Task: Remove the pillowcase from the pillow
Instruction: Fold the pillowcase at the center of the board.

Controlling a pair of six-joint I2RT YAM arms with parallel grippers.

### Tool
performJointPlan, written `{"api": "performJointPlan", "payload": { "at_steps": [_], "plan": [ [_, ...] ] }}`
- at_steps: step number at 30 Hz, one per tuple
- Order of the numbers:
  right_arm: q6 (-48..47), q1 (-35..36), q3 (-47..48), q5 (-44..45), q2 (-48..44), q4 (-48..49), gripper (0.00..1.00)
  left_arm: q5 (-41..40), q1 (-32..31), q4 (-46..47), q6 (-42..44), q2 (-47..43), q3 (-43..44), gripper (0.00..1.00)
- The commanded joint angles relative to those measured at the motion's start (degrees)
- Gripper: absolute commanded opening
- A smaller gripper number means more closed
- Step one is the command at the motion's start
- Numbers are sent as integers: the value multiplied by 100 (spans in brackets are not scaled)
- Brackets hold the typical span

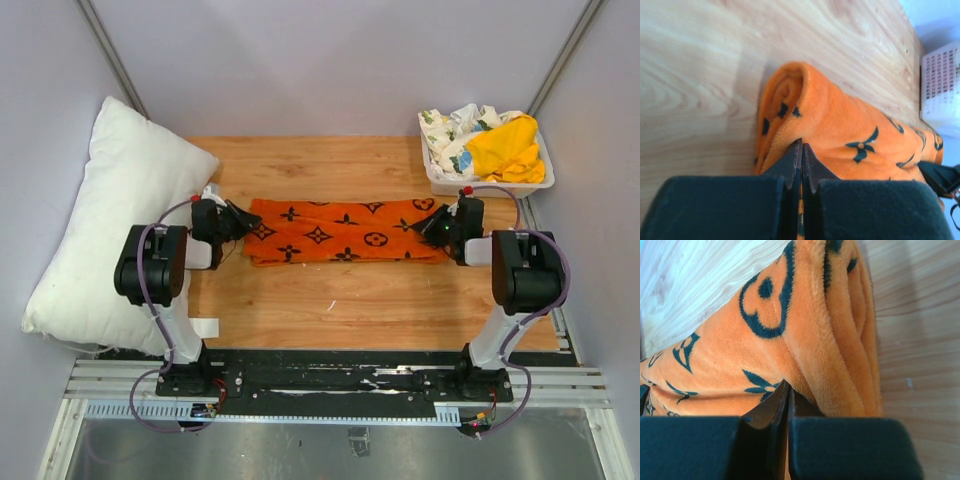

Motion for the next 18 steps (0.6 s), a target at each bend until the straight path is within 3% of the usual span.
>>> {"api": "performJointPlan", "payload": {
  "at_steps": [1, 6, 9, 11, 13, 15, 18],
  "plan": [
    [41, -174, -273, 397, -325, 70, 1, -616, 212, -649, 238, -406, 483, 0],
    [-176, 81, -103, 350, -1062, -301, 5, -793, -60, -1510, 922, -1079, 1006, 4],
    [-520, 540, 200, 647, -1576, -705, 29, -1168, -639, -1965, 1484, -1523, 1336, 15],
    [-808, 1024, 477, 839, -1745, -873, 52, -1321, -1103, -2055, 1773, -1628, 1498, 30],
    [-1095, 1415, 788, 932, -1690, -991, 69, -1420, -1490, -2070, 1821, -1566, 1617, 56],
    [-1333, 1721, 1118, 907, -1404, -1013, 78, -1291, -1755, -1829, 1748, -1347, 1642, 75],
    [-1344, 1961, 1595, 603, -667, -931, 82, -852, -1942, -1433, 1527, -666, 1777, 83]
  ]
}}
